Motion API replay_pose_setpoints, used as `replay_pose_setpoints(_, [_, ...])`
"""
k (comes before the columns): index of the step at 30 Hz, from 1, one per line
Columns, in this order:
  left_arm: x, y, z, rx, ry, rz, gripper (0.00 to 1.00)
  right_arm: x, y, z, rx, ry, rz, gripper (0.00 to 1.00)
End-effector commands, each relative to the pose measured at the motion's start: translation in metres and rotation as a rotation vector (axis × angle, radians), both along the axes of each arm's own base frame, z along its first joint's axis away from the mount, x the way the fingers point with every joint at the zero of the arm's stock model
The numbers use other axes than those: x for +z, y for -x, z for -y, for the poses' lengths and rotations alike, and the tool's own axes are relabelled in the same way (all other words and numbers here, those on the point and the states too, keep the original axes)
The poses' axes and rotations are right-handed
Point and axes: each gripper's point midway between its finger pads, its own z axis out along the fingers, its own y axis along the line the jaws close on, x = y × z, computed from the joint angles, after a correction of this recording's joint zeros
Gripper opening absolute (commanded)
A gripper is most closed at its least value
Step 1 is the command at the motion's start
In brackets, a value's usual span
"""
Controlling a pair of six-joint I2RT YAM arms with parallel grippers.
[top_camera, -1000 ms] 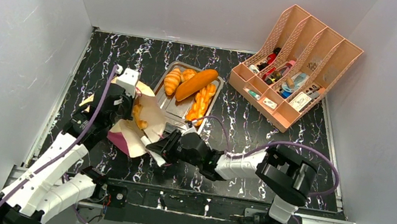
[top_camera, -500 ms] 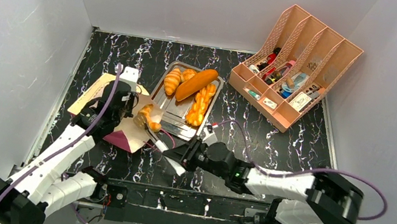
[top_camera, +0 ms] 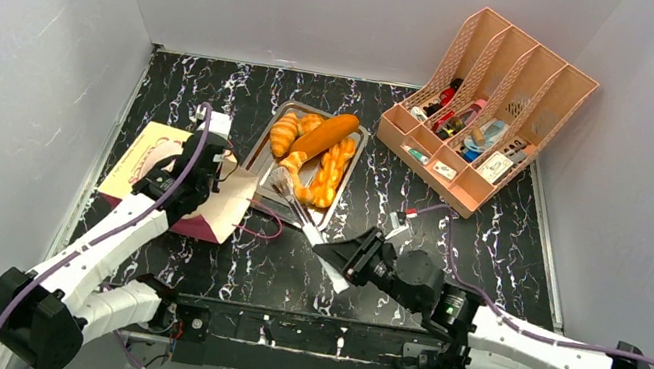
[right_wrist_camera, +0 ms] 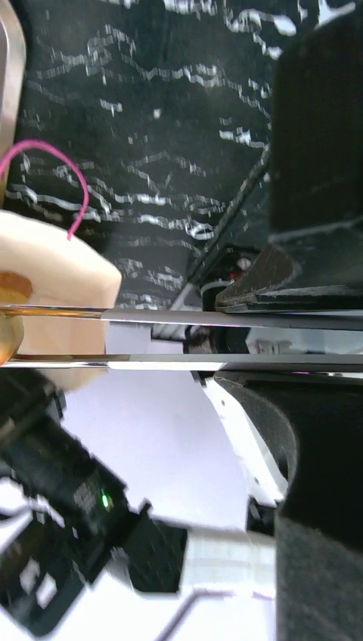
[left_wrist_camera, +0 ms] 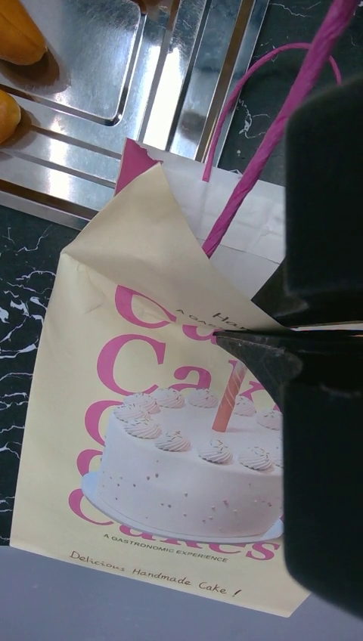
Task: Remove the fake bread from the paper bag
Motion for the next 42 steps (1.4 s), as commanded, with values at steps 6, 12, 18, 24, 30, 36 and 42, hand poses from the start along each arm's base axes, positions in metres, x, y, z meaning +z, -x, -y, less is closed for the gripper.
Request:
replay_pose_setpoints(6, [0.036,0.009,-0.005,0.002,0.028,0.068,0.00,0.001,-0.046,-0.026,0.005,0.044,0.080,0.00])
replay_pose_setpoints(12, [0.037,0.019,-0.006,-0.004,0.040,0.062,0.00,-0.010,-0.072,-0.043,0.053,0.081,0.097,0.00])
replay_pose_setpoints(18, [0.044,0.023,-0.006,0.001,0.067,0.085,0.00,-0.018,-0.079,-0.057,0.097,0.088,0.083,0.00])
replay_pose_setpoints(24, [0.048,0.024,-0.007,0.003,0.073,0.097,0.00,-0.031,-0.083,-0.070,0.134,0.075,0.051,0.00])
replay_pose_setpoints(30, [0.048,0.024,-0.007,0.003,0.074,0.099,0.00,-0.046,-0.091,-0.073,0.144,0.065,0.012,0.05])
replay_pose_setpoints(36, [0.047,0.022,-0.006,0.000,0.072,0.102,0.00,-0.061,-0.096,-0.067,0.148,0.034,-0.050,0.33])
replay_pose_setpoints(42, [0.046,0.020,-0.005,-0.003,0.073,0.102,0.00,-0.070,-0.094,-0.062,0.165,-0.006,-0.092,0.41])
